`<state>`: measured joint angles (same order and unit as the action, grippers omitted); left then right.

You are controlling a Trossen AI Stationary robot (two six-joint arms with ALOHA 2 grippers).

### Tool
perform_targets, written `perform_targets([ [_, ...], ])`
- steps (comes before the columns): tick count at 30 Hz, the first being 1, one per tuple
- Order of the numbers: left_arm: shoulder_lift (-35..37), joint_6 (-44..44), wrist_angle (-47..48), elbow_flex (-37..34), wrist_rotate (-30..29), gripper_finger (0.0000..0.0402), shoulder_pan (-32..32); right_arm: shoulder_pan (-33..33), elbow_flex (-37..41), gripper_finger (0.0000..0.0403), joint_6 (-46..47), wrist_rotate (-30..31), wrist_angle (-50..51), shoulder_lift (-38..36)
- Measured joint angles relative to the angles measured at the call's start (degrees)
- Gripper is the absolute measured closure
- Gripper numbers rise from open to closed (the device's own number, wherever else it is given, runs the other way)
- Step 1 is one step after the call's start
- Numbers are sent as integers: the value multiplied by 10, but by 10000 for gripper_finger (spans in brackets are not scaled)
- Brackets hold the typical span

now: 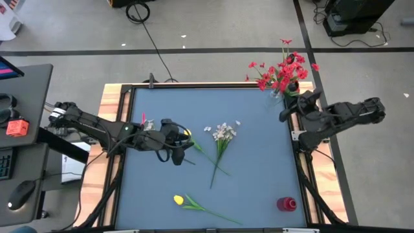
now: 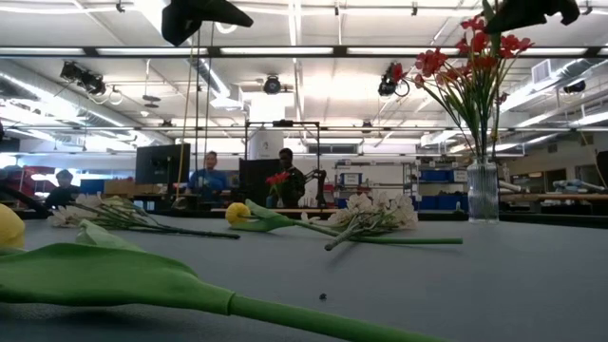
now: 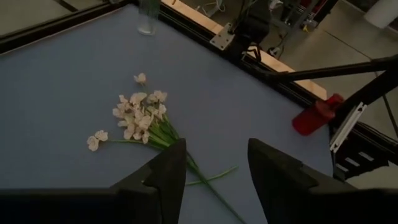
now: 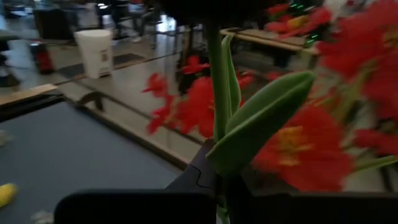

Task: Sort flowers into vase by color
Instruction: Put the black flower into the transparent vase

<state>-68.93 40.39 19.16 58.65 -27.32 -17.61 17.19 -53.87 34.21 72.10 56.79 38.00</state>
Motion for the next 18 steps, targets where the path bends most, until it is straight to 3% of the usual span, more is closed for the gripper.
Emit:
perform_targets([
  [11,0,1,0,0,-1,225,2,-60,0,389,-93,50,-83,6],
  [18,0,-2,0,0,-10,225,2,-105,0,389,-117,46,-116,40],
])
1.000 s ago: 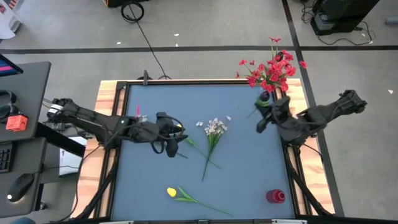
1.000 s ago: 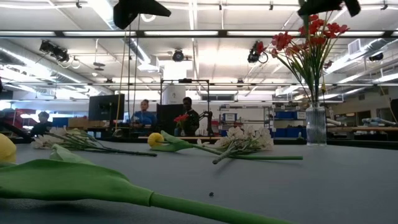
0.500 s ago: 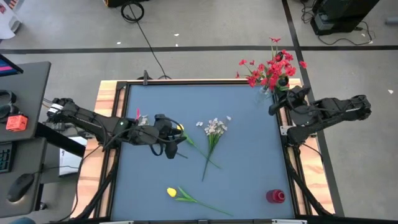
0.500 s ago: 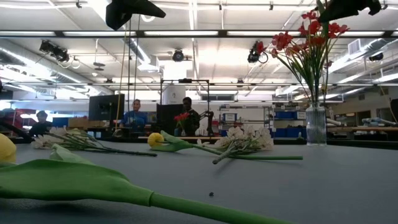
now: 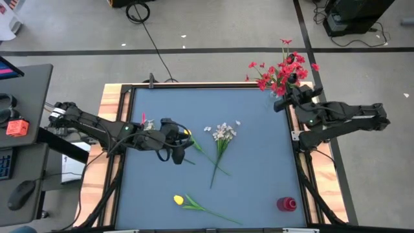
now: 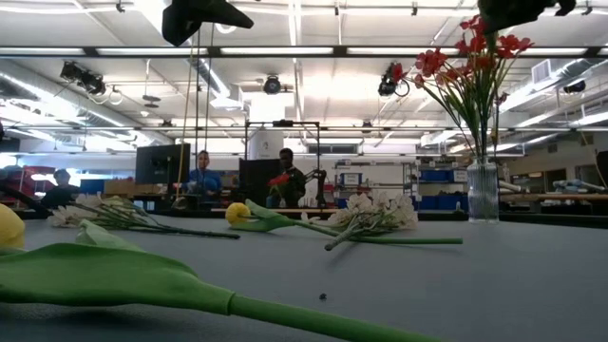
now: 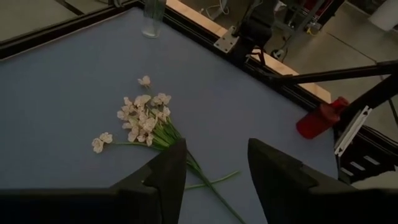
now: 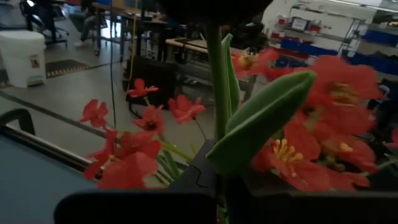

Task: Sort flowers into vase by color
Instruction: Put the black flower into the transparent vase

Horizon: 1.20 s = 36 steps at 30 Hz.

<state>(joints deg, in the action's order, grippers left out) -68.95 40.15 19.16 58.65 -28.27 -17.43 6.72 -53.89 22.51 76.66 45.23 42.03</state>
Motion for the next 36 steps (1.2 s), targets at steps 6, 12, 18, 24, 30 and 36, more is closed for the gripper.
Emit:
perform_targets([
  [6,0,0,0,0,-1,225,0,-8,0,389,-55,-30,-54,37],
  [12,0,-5,4,0,-1,225,0,-9,0,389,-106,-144,-95,70],
  [18,0,-5,7,0,-1,225,0,-14,0,389,-187,-296,-96,113],
  [24,0,-5,7,0,-1,225,0,-10,0,389,-197,-391,-76,162],
  [30,0,-5,13,0,0,225,0,-4,0,389,-212,-418,-32,203],
  [36,0,-12,22,0,0,225,-1,-4,23,389,-158,-375,0,182],
])
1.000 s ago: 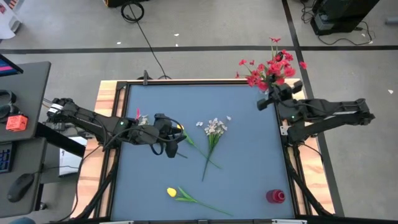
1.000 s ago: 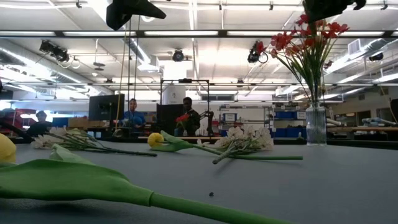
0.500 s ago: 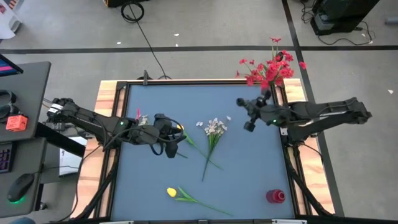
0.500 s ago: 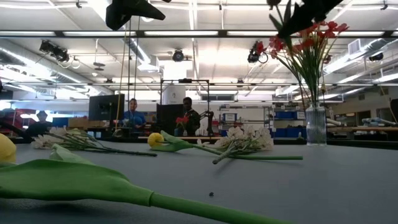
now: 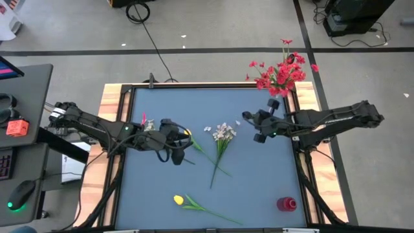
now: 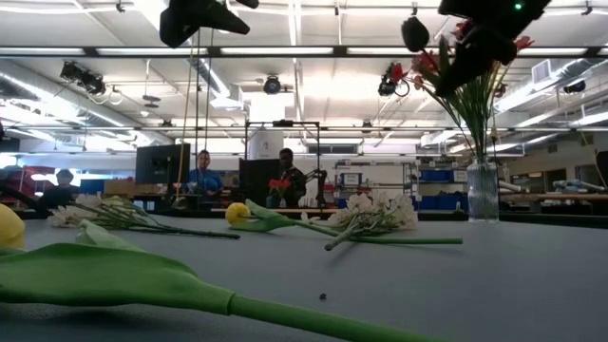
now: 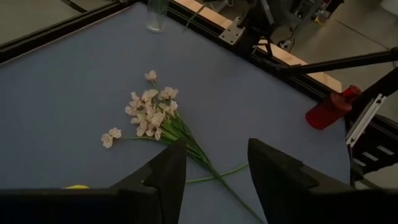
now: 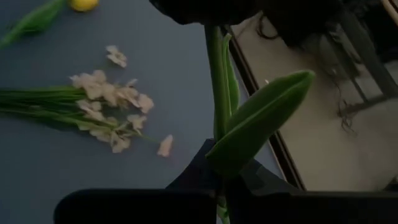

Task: Sort flowers into vase by color
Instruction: Put the black flower into the transparent vase

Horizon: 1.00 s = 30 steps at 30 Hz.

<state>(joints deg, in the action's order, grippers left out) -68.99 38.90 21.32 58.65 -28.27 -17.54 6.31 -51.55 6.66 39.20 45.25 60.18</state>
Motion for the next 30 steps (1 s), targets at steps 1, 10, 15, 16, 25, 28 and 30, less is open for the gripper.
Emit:
perform_targets([
  [1,0,-4,0,0,0,225,0,0,10,389,11,6,1,-13],
  [10,0,-50,0,0,0,225,1,11,107,389,-5,-10,38,-137],
  [15,0,-84,7,0,0,225,1,11,104,389,-26,-44,-6,-161],
  [16,-1,-85,10,0,0,225,1,11,104,389,-24,-50,-19,-160],
  [25,-31,-41,81,-1,-2,225,4,12,104,389,16,-43,-76,-94],
  [28,-49,-37,88,0,-2,225,6,18,105,389,16,-13,-81,-61],
  [30,-59,-36,82,0,-2,225,9,26,105,389,17,1,-89,-46],
])
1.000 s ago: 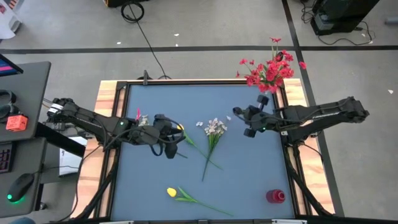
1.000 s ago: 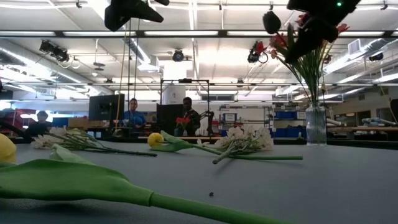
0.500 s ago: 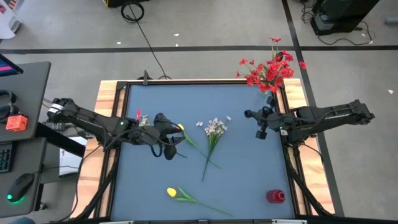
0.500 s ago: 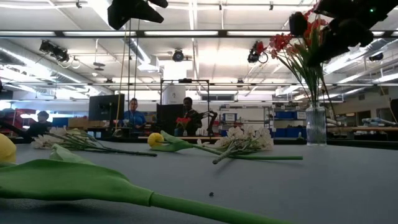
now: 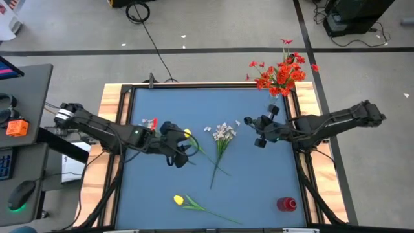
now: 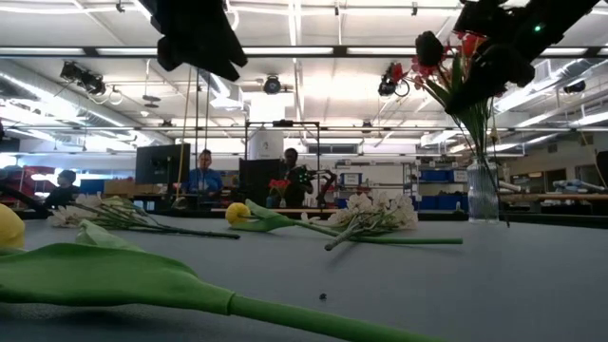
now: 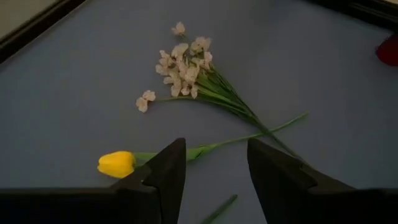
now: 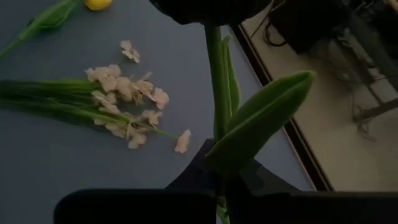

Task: Sort flowers into vase by color
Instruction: Put the black flower into the transparent vase

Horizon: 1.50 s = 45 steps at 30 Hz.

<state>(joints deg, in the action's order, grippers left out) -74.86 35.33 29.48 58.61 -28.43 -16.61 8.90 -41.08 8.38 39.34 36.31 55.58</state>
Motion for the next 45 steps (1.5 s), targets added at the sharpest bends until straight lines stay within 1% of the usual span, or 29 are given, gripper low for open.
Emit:
perform_targets([
  [5,-3,1,-25,0,0,225,23,12,0,389,7,-19,-48,0],
  [11,-3,1,-62,0,0,225,63,2,0,389,-2,-16,-54,-34],
  [15,-3,-1,-94,0,2,225,89,-31,-18,389,-41,-15,-52,-57],
  [19,-2,-1,-127,0,6,225,120,-85,-57,389,-80,-19,-29,-63],
  [23,-2,-4,-155,0,29,225,150,-141,-98,389,-90,-59,1,-63],
  [26,-2,-32,-172,0,39,225,167,-172,-125,389,-91,-79,16,-63],
  [28,-2,-49,-183,0,41,225,176,-186,-143,389,-100,-85,19,-62],
  [32,-2,-51,-194,0,42,225,194,-212,-171,389,-134,-84,20,-60],
  [39,-2,-77,-198,0,65,225,208,-250,-177,389,-161,-84,19,-56],
  [45,-2,-92,-199,0,67,225,210,-256,-177,389,-161,-75,18,-56],
])
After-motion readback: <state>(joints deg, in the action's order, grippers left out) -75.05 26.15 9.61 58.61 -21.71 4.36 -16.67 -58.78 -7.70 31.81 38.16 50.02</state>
